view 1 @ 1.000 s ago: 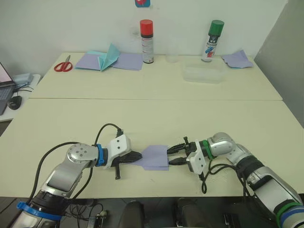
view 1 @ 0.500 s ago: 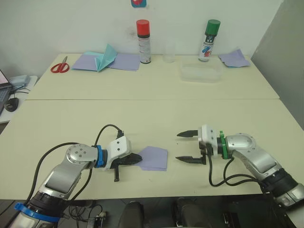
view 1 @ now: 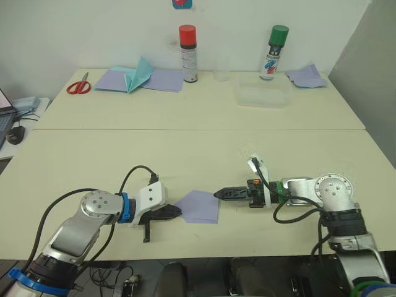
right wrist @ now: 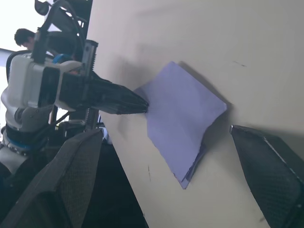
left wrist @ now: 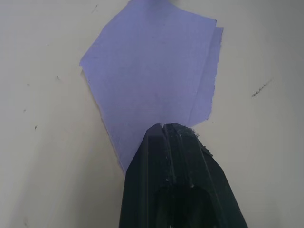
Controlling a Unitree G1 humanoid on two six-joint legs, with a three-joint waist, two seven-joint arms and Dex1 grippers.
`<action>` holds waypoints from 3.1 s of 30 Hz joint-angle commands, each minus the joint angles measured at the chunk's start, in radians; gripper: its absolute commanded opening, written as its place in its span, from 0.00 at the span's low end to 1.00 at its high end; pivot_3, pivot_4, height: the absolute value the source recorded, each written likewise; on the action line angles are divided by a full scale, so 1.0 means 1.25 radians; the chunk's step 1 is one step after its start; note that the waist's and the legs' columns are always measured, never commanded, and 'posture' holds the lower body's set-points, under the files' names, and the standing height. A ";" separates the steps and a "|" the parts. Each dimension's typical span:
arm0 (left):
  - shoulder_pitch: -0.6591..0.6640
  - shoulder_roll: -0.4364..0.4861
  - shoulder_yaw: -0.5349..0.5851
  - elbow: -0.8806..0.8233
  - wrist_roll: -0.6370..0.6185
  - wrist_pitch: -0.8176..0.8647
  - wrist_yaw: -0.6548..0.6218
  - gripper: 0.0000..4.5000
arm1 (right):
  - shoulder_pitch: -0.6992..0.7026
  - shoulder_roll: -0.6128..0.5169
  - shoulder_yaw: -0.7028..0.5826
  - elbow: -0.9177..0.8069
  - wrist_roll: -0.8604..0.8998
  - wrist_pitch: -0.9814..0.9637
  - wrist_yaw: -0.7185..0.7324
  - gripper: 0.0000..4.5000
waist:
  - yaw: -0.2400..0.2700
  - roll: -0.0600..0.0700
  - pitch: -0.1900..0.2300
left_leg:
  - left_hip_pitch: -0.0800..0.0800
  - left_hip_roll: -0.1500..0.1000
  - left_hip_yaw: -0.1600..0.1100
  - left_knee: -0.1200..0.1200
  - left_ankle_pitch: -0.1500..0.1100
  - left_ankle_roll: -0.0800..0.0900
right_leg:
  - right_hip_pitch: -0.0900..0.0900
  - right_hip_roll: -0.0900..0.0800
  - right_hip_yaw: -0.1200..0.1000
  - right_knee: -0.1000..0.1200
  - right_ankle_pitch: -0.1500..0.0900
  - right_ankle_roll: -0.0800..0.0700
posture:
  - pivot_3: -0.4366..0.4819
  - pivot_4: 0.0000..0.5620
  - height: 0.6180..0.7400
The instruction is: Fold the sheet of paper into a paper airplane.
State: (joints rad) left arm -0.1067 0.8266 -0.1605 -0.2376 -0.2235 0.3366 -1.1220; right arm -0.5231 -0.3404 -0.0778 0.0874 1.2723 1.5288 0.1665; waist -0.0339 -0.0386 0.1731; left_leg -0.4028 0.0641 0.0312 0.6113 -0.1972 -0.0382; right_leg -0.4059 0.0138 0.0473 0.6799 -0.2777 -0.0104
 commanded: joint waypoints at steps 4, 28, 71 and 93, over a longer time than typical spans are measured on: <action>0.025 -0.003 -0.018 -0.009 0.012 0.006 0.012 0.00 | -0.006 0.055 -0.089 0.026 0.057 0.069 -0.143 0.99 | -0.001 0.000 0.000 | 0.000 0.000 0.000 0.000 0.000 0.000 | 0.000 0.001 0.000 0.000 0.000 0.000 | 0.48 0.27 1.00; 0.012 -0.020 -0.032 0.027 0.022 -0.006 0.019 0.00 | -0.008 0.230 -0.133 0.055 0.014 0.066 -0.226 0.99 | -0.008 0.003 -0.003 | 0.001 0.000 0.000 -0.001 0.000 0.000 | 0.000 0.001 0.000 0.000 0.000 0.000 | 0.48 0.27 1.00; 0.020 -0.002 0.001 0.084 0.001 0.049 0.022 0.00 | -0.001 0.011 0.443 -0.131 -0.675 -0.723 0.572 0.00 | -0.007 0.008 -0.006 | 0.001 0.000 -0.001 -0.001 0.000 0.000 | -0.001 0.000 -0.001 -0.002 -0.003 -0.004 | 0.48 0.27 1.00; 0.029 0.030 0.043 0.077 -0.042 0.098 0.030 0.00 | 0.008 0.003 0.556 0.019 -0.976 -1.064 0.696 0.00 | -0.008 0.007 -0.005 | 0.002 0.001 -0.001 -0.002 0.000 0.000 | -0.001 0.002 -0.002 -0.001 -0.003 -0.004 | 0.48 0.27 1.00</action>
State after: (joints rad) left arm -0.0915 0.8304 -0.1203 -0.1880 -0.3085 0.4259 -1.1023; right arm -0.5057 -0.3353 0.6156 0.0976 0.0782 0.1983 1.0313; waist -0.0433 -0.0302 0.1663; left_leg -0.4002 0.0647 0.0304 0.6084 -0.1973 -0.0383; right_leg -0.4074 0.0160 0.0447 0.6790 -0.2811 -0.0154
